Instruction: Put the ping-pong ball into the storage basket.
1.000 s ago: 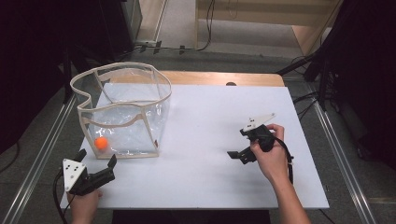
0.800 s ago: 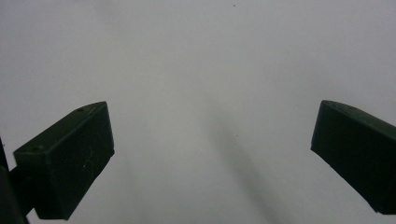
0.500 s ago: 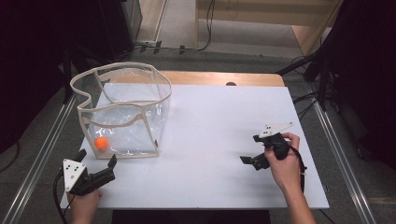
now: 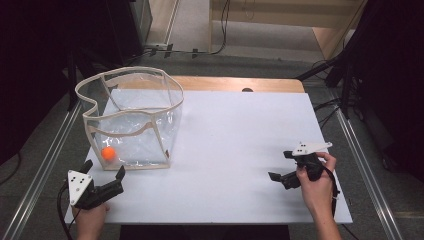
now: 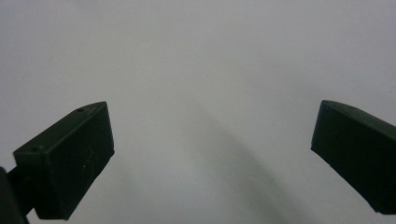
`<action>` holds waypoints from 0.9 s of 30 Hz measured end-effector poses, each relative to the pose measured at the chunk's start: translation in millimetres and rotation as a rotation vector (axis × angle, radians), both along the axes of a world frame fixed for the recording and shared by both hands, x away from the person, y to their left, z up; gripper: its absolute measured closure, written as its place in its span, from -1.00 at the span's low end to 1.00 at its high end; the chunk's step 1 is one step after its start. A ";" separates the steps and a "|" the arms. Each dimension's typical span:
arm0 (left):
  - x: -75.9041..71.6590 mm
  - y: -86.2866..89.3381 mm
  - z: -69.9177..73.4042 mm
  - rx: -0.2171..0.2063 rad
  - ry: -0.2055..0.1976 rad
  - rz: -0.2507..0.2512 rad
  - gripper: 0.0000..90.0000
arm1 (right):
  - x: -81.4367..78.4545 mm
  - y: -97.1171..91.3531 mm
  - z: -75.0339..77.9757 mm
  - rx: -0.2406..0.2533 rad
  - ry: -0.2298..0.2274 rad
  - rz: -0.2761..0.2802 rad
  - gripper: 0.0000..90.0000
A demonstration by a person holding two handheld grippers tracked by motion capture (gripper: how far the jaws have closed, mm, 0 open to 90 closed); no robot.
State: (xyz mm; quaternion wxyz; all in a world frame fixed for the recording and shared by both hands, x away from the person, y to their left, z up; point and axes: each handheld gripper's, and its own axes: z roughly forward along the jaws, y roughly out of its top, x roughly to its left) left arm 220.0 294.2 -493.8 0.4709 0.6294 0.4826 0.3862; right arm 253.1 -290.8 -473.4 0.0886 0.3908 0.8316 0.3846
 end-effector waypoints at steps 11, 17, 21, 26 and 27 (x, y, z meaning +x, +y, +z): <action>-0.3 -1.3 -0.1 0.015 -0.003 0.003 -1.00 | -17.9 -21.3 -13.4 0.041 -0.022 -0.055 -1.00; -0.3 -0.9 0.0 0.011 -0.004 0.002 -1.00 | -27.9 -31.9 -17.8 0.066 -0.052 -0.083 -1.00; -0.6 -1.0 0.0 0.012 -0.004 0.002 -1.00 | -33.4 -38.1 -21.9 0.093 -0.075 -0.099 -1.00; -0.7 -0.8 0.0 0.012 -0.005 0.001 -1.00 | -38.5 -45.6 -26.7 0.125 -0.099 -0.108 -1.00; -0.8 -0.7 0.0 0.011 -0.005 0.001 -1.00 | -39.7 -47.0 -27.1 0.130 -0.104 -0.115 -1.00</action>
